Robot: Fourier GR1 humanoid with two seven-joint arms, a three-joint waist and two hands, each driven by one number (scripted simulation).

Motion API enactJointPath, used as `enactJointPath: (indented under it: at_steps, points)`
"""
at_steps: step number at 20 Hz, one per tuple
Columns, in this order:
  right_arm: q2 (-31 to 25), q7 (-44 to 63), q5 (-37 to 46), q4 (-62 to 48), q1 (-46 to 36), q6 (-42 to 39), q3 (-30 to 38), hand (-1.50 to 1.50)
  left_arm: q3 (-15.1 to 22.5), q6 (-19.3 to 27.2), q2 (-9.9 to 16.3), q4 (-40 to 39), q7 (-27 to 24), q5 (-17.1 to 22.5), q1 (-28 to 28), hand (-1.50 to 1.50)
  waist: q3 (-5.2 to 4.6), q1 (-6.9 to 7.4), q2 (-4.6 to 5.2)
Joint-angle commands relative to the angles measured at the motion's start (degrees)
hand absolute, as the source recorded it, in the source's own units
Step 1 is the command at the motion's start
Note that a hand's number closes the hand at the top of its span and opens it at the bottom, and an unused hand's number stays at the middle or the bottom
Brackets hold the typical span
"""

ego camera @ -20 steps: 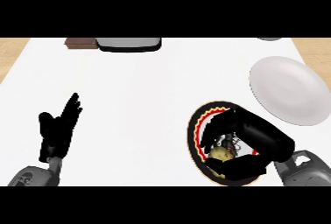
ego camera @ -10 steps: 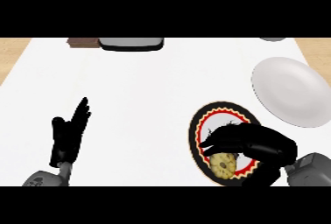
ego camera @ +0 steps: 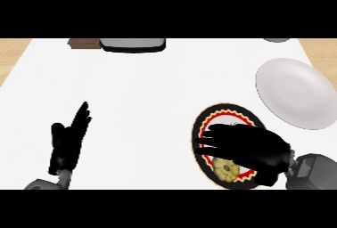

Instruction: Pick the squash from the plate and place it in the plate

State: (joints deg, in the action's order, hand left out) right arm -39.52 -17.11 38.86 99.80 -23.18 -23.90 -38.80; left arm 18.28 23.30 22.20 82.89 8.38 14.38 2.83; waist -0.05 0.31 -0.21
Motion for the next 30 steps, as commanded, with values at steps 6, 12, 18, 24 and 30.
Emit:
enactJointPath:
  at_steps: [6,12,18,24,30]
  points:
    - [4.78,11.41,9.22,0.35,-2.73,-14.79,-6.75,-1.50,-2.09,-0.21,-2.00,-2.26,3.03,-1.23,5.06,0.00,0.02,-0.29,0.21]
    - [6.64,12.19,14.63,1.26,3.47,-14.86,-5.50,-1.50,-4.67,-3.63,-1.05,-1.13,1.93,-2.33,1.73,0.00,0.05,-0.40,0.15]
    - [13.28,7.58,20.21,-7.83,-1.48,-17.55,-3.95,-1.50,-2.55,-1.77,-6.20,0.77,2.92,-7.01,-0.73,0.00,0.05,-0.01,0.21]
    - [14.34,3.49,24.92,-10.03,1.69,-15.70,-2.56,-1.50,-5.96,-4.26,-7.01,-0.63,4.13,-8.02,1.76,0.00,0.05,-0.18,0.21]
    - [17.06,3.67,29.23,-10.01,3.59,-16.32,-2.17,-1.50,-10.78,-8.53,-6.40,-4.51,-1.72,-7.56,1.10,0.00,0.04,-0.19,0.23]
